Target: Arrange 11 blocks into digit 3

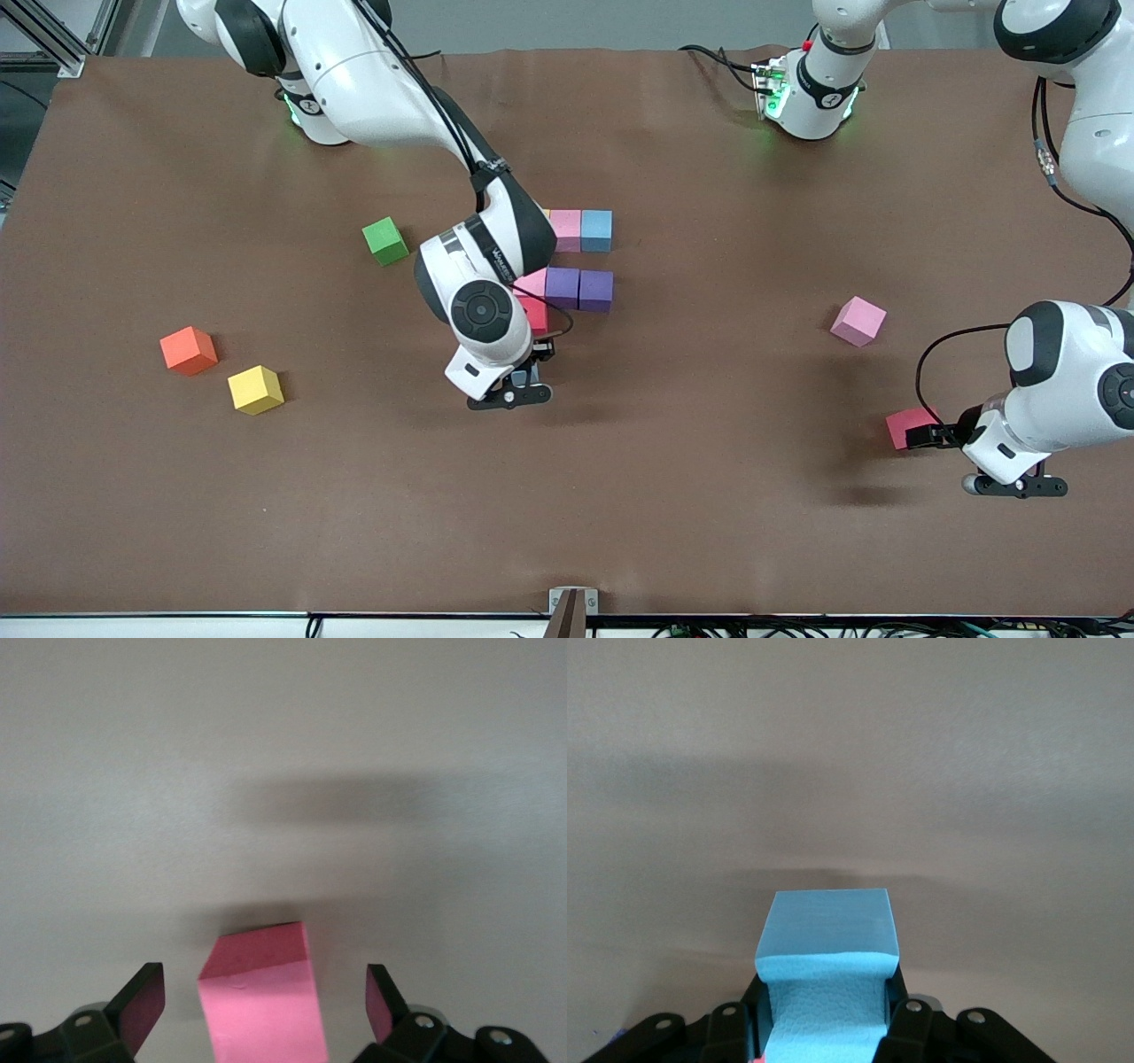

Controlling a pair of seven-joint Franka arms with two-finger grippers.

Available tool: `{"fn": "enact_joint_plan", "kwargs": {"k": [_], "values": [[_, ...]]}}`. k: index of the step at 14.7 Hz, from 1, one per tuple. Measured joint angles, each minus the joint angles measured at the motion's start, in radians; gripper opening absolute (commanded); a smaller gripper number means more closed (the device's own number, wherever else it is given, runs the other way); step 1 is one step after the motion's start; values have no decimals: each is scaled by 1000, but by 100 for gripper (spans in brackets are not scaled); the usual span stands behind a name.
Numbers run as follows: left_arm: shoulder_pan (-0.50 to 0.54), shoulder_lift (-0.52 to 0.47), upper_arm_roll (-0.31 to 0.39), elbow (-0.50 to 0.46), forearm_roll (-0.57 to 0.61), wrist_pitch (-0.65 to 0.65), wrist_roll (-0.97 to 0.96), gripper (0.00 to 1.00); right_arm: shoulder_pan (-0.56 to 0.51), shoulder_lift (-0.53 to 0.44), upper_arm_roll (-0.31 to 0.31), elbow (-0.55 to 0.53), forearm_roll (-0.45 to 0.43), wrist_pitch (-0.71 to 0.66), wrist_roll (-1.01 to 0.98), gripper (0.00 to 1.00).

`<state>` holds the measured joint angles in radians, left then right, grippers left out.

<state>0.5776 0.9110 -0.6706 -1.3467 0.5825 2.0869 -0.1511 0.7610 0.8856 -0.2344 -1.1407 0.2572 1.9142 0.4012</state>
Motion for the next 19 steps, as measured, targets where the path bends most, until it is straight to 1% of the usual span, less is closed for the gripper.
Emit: {"fn": "enact_joint_plan", "kwargs": {"k": [5, 10, 11, 12, 16, 17, 19], "values": [[1, 25, 20, 2, -77, 0, -11, 100, 19, 31, 0, 6, 1, 7, 64, 51], [0, 46, 23, 2, -80, -1, -93, 99, 23, 45, 4, 2, 7, 4, 81, 51], [-2, 49, 23, 2, -80, -2, -108, 94, 23, 45, 7, -2, 8, 3, 83, 51], [-3, 53, 23, 2, -80, -3, -119, 83, 23, 47, 10, -8, 8, 2, 86, 51], [-3, 63, 24, 2, -80, -3, -132, 32, 22, 55, 18, -13, 31, 2, 90, 51], [-4, 62, 24, 4, -80, -4, -148, 24, 22, 55, 22, -13, 40, 2, 92, 51], [-14, 62, 23, 5, -80, -5, -196, 21, 22, 55, 24, -13, 44, 2, 97, 51]]}}
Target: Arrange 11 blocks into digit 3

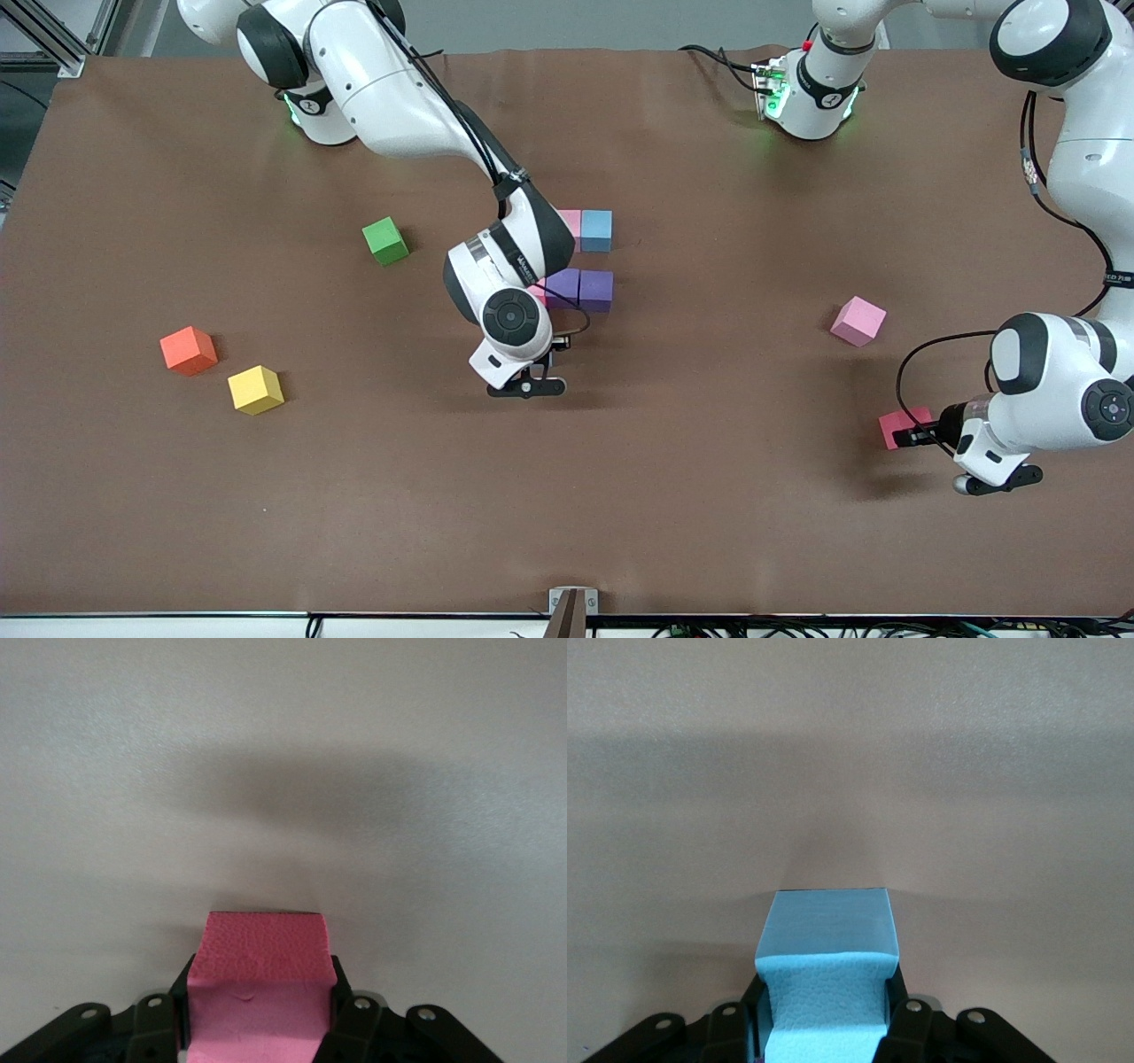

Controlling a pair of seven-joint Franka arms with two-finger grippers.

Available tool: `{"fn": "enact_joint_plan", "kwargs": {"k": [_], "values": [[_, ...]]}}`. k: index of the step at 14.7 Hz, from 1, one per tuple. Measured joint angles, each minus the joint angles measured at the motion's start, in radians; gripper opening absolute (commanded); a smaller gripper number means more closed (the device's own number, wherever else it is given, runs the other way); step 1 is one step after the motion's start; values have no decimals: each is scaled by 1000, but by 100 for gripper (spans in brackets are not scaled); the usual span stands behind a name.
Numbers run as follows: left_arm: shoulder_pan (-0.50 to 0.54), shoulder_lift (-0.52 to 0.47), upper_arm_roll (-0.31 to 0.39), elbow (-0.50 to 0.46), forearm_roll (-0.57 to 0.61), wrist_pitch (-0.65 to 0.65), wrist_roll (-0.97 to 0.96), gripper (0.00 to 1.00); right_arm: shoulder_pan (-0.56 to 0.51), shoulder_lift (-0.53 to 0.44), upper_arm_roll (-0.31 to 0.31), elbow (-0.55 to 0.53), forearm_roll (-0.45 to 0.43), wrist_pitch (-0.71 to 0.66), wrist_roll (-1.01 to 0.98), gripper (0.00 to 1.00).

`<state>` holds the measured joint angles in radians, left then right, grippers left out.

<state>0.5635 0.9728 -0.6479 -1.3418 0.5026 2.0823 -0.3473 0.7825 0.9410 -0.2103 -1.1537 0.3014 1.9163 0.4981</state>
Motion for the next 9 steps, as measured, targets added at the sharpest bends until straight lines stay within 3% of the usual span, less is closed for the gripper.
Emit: {"fn": "enact_joint_plan", "kwargs": {"k": [3, 9], "values": [[-24, -6, -12, 10, 0, 0, -70, 22, -2, 0, 0, 0, 6, 0, 1, 52], [-88, -40, -118, 13, 0, -4, -384, 20, -4, 0, 0, 0, 7, 0, -1, 52]]}}
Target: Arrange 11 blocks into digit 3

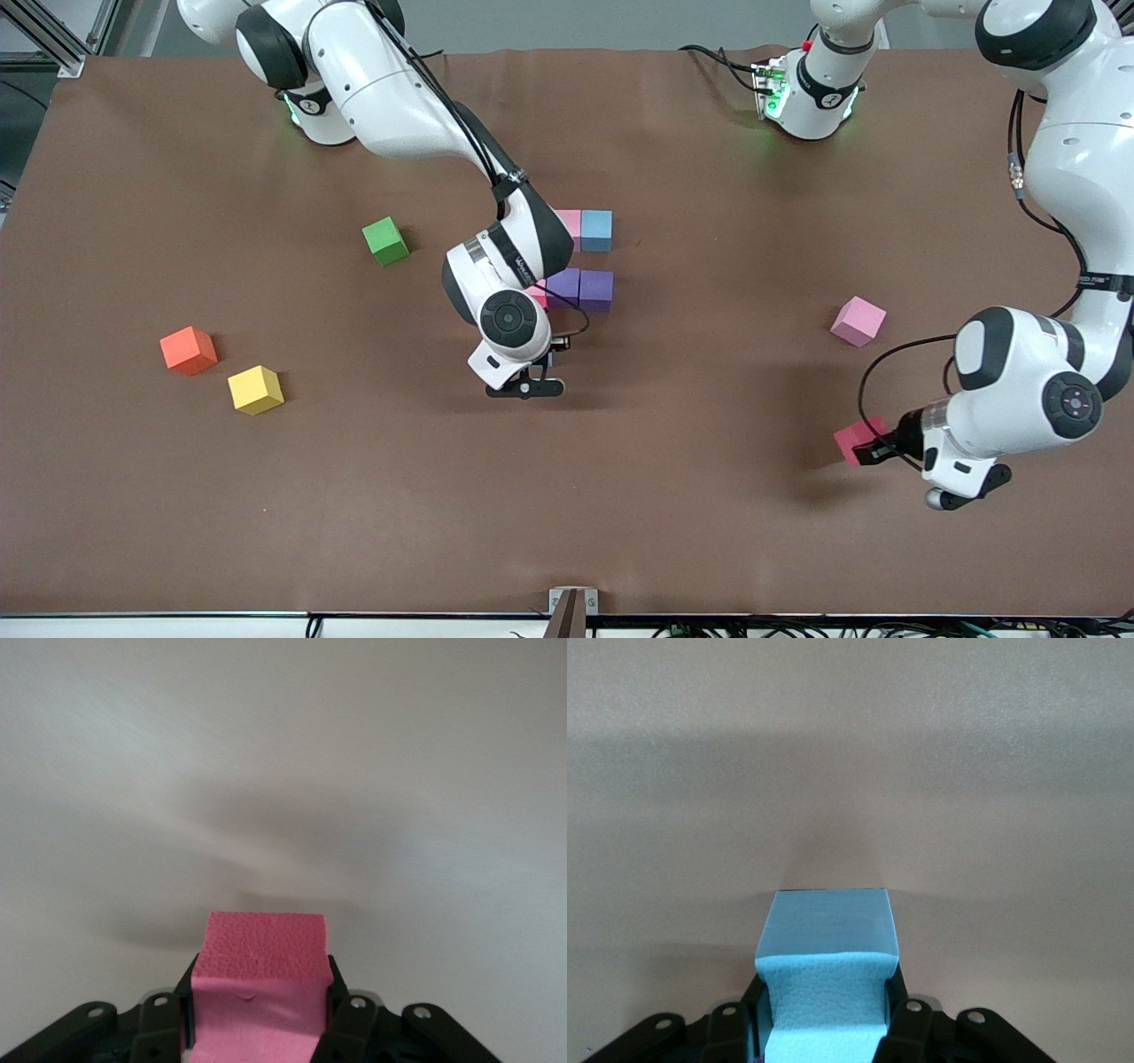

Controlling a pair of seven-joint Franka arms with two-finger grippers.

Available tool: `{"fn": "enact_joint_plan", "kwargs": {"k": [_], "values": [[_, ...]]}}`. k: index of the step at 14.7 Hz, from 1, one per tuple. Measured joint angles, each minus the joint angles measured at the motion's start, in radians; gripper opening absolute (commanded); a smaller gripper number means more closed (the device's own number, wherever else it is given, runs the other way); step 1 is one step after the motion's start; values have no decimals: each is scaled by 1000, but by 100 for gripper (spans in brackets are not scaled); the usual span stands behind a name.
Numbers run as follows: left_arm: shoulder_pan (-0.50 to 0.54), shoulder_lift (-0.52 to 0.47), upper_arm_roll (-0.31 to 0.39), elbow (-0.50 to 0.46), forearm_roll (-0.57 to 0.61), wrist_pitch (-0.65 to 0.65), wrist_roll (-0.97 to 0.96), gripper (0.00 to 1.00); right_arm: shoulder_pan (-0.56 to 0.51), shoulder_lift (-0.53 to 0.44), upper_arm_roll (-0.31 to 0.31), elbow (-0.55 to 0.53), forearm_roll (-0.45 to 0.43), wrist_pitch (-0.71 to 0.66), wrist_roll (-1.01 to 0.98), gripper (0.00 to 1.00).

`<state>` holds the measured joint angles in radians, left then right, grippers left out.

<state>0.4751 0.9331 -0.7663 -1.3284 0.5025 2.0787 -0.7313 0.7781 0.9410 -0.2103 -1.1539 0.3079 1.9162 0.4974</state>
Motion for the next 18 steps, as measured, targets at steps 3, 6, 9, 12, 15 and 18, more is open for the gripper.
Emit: {"fn": "enact_joint_plan", "kwargs": {"k": [3, 6, 9, 12, 15, 18], "values": [[-81, -8, -25, 0, 0, 0, -251, 19, -1, 0, 0, 0, 0, 0, 0, 52], [-172, -8, -24, 0, 0, 11, -494, 19, -5, 0, 0, 0, 0, 0, -2, 52], [-227, -8, -21, 0, 0, 40, -700, 19, -7, 0, 0, 0, 0, 0, -12, 52], [-280, -7, -15, -1, 0, 51, -885, 19, -8, 0, 0, 0, 0, 0, -13, 100], [-316, -6, -12, -1, 0, 52, -1037, 19, -8, 0, 0, 0, 0, 0, -13, 100], [-337, -1, -11, -3, 0, 68, -1193, 19, -8, -2, -1, 5, 0, 0, -13, 100]]}}
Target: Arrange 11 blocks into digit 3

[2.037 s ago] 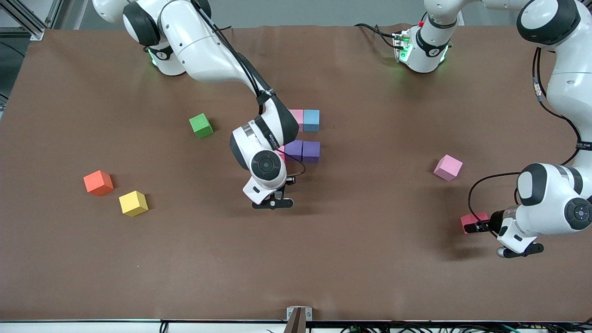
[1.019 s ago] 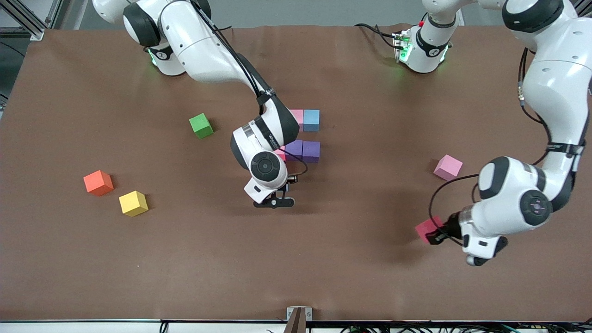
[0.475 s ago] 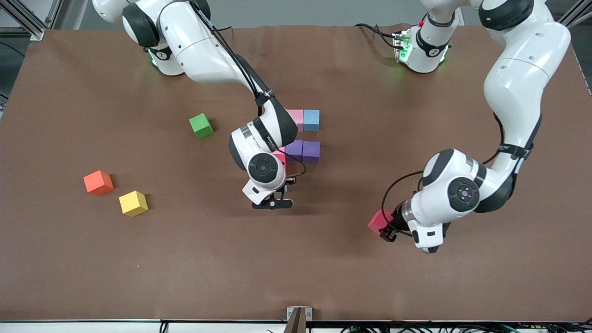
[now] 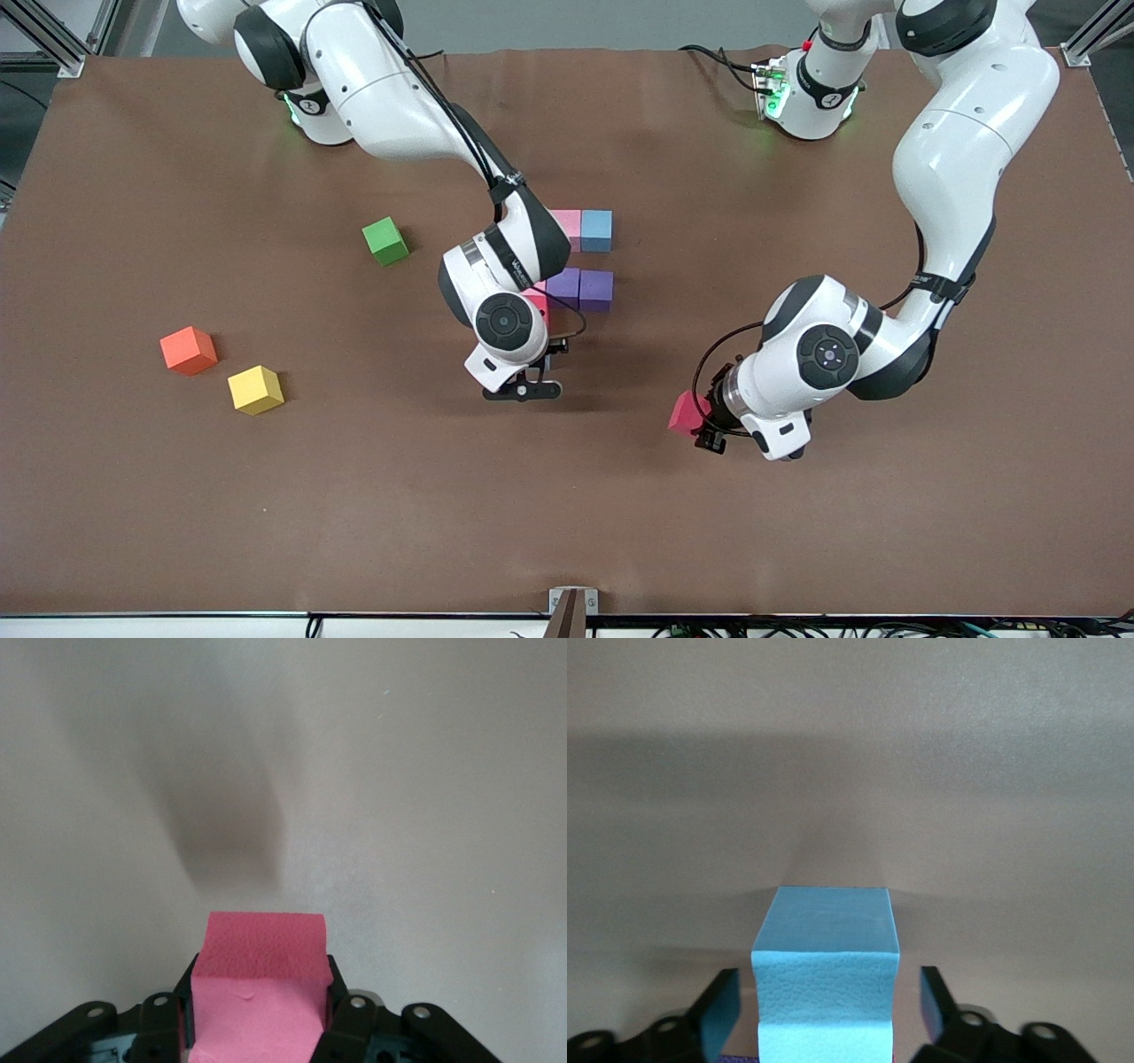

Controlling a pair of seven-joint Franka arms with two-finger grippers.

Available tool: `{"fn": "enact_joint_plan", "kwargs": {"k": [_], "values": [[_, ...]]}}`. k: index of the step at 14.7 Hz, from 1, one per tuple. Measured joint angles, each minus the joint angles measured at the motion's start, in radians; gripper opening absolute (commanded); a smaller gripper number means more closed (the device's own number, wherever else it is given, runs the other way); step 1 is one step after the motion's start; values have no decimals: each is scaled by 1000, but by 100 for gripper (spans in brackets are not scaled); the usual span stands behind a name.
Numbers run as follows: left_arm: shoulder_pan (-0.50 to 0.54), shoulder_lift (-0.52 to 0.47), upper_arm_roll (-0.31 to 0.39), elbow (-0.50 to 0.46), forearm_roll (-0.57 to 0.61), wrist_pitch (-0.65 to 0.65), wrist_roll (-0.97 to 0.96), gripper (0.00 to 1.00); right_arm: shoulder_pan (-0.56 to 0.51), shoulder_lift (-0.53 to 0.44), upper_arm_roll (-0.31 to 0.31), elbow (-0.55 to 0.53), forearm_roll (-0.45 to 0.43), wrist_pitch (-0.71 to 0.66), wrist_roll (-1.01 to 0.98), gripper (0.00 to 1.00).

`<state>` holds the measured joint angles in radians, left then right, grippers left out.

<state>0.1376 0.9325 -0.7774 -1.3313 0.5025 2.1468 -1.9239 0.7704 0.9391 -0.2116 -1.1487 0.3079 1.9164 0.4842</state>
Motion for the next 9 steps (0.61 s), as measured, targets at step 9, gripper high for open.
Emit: {"fn": "enact_joint_plan", "kwargs": {"k": [9], "values": [[-141, 4, 48, -1, 2, 19, -408, 19, -65, -154, -130, 18, 0, -139, 0, 100]]}}
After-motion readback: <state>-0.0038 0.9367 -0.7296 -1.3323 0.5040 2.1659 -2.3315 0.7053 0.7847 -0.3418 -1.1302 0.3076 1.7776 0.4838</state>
